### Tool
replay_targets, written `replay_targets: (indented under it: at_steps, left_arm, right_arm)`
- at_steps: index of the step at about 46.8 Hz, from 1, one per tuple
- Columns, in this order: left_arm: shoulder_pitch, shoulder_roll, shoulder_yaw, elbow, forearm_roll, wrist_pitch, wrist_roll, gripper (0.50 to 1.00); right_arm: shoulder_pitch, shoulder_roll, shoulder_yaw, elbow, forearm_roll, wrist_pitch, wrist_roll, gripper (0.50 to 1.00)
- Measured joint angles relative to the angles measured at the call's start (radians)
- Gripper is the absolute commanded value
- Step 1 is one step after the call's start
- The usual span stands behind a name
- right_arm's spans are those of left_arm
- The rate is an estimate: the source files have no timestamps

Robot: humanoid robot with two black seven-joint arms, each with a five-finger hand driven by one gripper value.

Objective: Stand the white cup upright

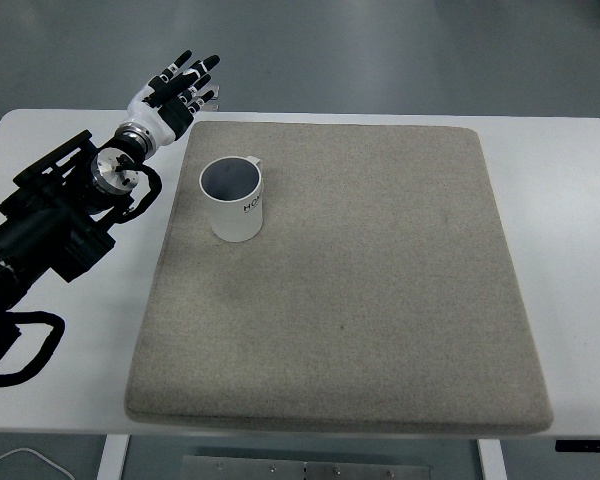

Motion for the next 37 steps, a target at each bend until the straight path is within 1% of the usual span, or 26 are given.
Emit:
replay_targets:
  at_steps: [9,16,37]
  left_arm:
    - [0.0,0.0,0.0,0.0,0.0,-0.002,0.0,0.996]
    - [0.001,0.002,0.003,0.002,0.001,-0.024,0.0,0.996]
    - [-0.007,-0.002,-0.004,0.004,0.001,-0.028,0.0,0.996]
  right_arm:
    - [0.0,0.0,0.0,0.0,0.0,0.0,0.0,0.93]
    - [0.0,0.0,0.0,-0.001,0.0,0.0,0.0,0.93]
    - [0.0,0.0,0.0,-0.001,0.0,0.0,0.001,0.93]
